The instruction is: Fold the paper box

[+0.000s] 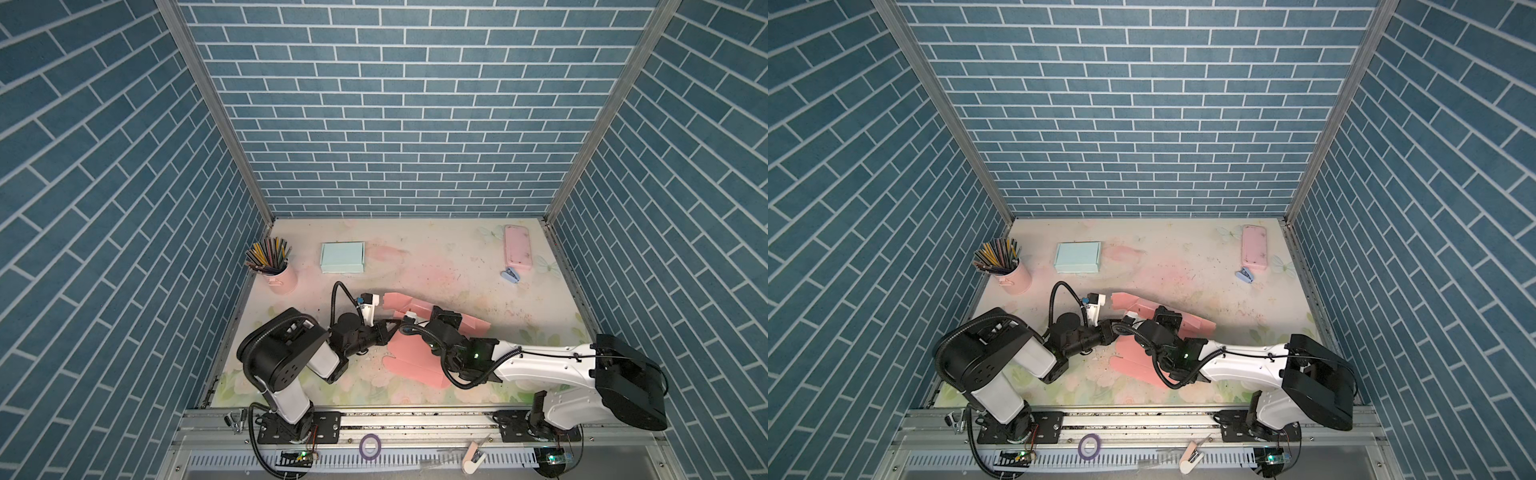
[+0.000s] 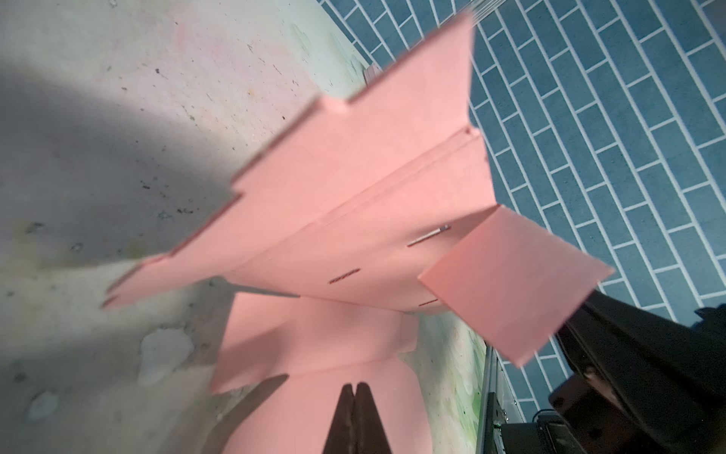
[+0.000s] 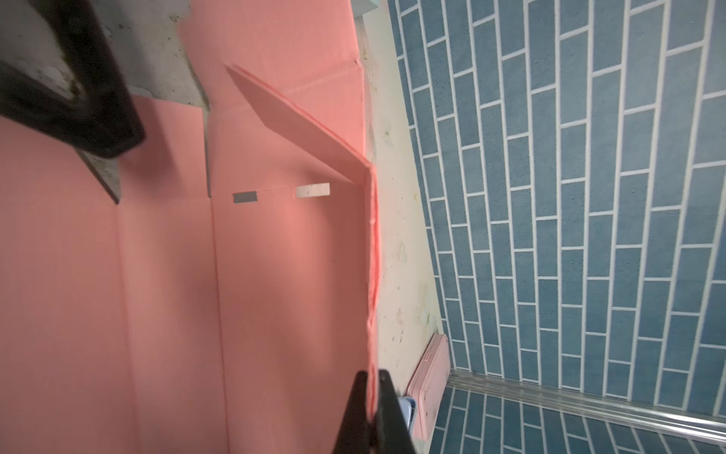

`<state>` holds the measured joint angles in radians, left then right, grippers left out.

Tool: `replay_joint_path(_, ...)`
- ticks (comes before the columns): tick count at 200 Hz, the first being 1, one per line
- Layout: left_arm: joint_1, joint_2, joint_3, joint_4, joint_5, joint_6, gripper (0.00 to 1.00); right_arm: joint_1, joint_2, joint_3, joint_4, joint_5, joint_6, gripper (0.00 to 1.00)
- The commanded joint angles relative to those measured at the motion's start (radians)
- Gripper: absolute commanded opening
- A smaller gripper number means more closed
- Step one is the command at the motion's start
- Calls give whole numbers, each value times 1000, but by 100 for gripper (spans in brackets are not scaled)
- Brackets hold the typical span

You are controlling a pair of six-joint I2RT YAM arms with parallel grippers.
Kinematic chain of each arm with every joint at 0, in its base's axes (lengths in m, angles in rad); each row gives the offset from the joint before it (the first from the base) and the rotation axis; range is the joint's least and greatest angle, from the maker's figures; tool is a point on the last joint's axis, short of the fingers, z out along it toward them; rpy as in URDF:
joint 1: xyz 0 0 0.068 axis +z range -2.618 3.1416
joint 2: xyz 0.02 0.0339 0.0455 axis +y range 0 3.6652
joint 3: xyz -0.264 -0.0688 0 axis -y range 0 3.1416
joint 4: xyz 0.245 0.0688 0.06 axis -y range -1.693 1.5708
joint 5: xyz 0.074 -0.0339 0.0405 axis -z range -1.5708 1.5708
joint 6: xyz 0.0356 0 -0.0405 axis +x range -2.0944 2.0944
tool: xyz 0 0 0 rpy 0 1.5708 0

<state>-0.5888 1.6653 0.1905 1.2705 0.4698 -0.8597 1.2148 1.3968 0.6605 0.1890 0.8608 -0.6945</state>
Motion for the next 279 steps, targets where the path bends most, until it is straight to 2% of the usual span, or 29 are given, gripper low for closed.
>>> replay_joint_path(1, 39, -112, -47, -79, 32, 39, 7, 9, -15, -10, 111, 52, -91, 0)
replay_joint_path(14, 76, -252, -45, -237, 52, 46, 8, 12, 1, -4, 110, 46, -97, 0)
replay_joint_path(33, 136, -493, 32, -596, 92, 103, 10, 25, 49, 15, 106, 38, -113, 0)
replay_joint_path(54, 182, -720, 194, -1092, -5, 279, 14, 31, 81, 29, 116, 31, -136, 0)
replay_joint_path(68, 222, -749, 284, -1238, -41, 350, 16, 34, 91, 34, 116, 20, -140, 0)
replay_joint_path(93, 296, -616, 349, -1193, 24, 364, 14, 42, 120, 43, 124, 20, -165, 0)
replay_joint_path(127, 303, -419, 388, -1051, 27, 367, 11, 53, 181, 54, 134, 25, -195, 0)
replay_joint_path(156, 305, -307, 445, -1070, -35, 428, 9, 53, 216, 62, 133, 9, -197, 0)
replay_joint_path(186, 307, -180, 493, -1032, -19, 436, 8, 52, 240, 61, 151, 4, -208, 0)
replay_joint_path(218, 308, -109, 549, -1033, -37, 462, 8, 50, 243, 45, 185, 19, -234, 0)
replay_joint_path(279, 302, 16, 623, -991, 73, 484, 8, 43, 251, 44, 210, 18, -253, 0)
